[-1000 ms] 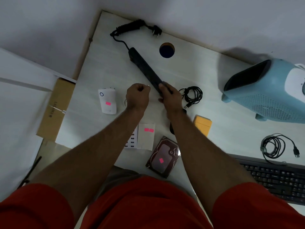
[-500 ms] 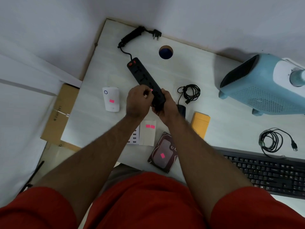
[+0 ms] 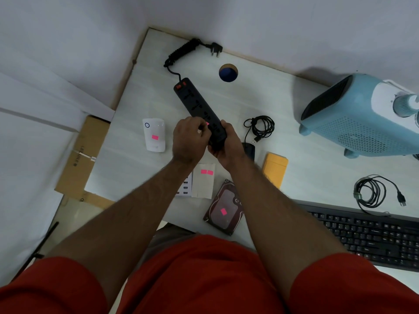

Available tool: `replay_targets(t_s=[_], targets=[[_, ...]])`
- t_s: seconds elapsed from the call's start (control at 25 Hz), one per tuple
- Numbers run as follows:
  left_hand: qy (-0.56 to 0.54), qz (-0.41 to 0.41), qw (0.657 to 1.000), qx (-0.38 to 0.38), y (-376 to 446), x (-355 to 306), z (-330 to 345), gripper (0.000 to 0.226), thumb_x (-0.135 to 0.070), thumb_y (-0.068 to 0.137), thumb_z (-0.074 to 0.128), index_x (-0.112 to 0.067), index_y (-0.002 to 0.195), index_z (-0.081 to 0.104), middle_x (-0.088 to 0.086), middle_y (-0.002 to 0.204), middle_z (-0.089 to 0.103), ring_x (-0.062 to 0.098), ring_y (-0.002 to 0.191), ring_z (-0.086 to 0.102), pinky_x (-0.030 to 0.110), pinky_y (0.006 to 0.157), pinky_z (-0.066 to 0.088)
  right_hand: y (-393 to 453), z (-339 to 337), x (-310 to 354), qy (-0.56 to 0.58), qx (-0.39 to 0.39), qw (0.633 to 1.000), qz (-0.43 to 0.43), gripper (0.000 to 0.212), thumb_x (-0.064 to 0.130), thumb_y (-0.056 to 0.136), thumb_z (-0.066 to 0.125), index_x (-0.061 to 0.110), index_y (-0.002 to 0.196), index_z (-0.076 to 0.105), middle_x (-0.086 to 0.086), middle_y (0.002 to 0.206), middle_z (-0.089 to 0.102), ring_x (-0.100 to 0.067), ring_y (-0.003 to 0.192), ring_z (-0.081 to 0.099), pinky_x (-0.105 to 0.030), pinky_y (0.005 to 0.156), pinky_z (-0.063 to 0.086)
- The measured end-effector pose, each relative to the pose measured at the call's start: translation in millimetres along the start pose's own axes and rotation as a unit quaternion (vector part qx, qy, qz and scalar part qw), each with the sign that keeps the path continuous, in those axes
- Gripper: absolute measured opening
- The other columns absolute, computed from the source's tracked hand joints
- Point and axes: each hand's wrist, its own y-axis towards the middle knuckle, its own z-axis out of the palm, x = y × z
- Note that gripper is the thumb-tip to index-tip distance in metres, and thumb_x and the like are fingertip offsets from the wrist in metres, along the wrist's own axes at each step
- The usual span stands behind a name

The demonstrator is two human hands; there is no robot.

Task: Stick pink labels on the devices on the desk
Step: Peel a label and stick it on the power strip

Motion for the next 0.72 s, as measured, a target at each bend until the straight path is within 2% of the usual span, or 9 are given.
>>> replay_targets(t_s=[0.2, 0.6, 0.72], targets=[[-0.011, -0.012, 1.0, -0.011, 3.6, -1.0, -2.9, 0.019, -0.025, 0.087, 0.059, -0.008, 0.09, 0.067, 0.007, 0.086, 0.069, 0.019, 0.081, 0.06, 0.033, 0.076, 0.053, -5.6, 2.6, 1.6, 0.005, 0.009, 1.0, -0.004, 0.035, 0.039, 0.103, 0.042, 0.014, 0.111, 0.066, -0.008, 0.09, 0.069, -0.015, 0.071, 0.065, -0.027, 0.066, 0.052], [-0.035, -0.042, 0.998, -0.019, 3.6, 0.3, -8.3, 0.021, -0.025, 0.087, 0.057, -0.007, 0.09, 0.066, 0.008, 0.086, 0.068, 0.019, 0.08, 0.06, 0.033, 0.074, 0.054, -8.7, 0.3, -2.8, 0.009, 0.019, 1.0, 0.012, 0.037, 0.039, 0.102, 0.044, 0.011, 0.112, 0.066, -0.01, 0.091, 0.069, -0.018, 0.074, 0.065, -0.027, 0.066, 0.054], [-0.037, -0.045, 0.998, -0.035, 2.4, 2.4, -10.9, 0.021, -0.024, 0.087, 0.057, -0.005, 0.088, 0.067, 0.01, 0.083, 0.069, 0.02, 0.077, 0.06, 0.03, 0.072, 0.05, -6.7, -0.6, -4.7, -0.022, 0.012, 1.0, 0.003, 0.027, 0.032, 0.097, 0.056, 0.012, 0.112, 0.066, -0.007, 0.093, 0.065, -0.016, 0.076, 0.058, -0.029, 0.07, 0.051]])
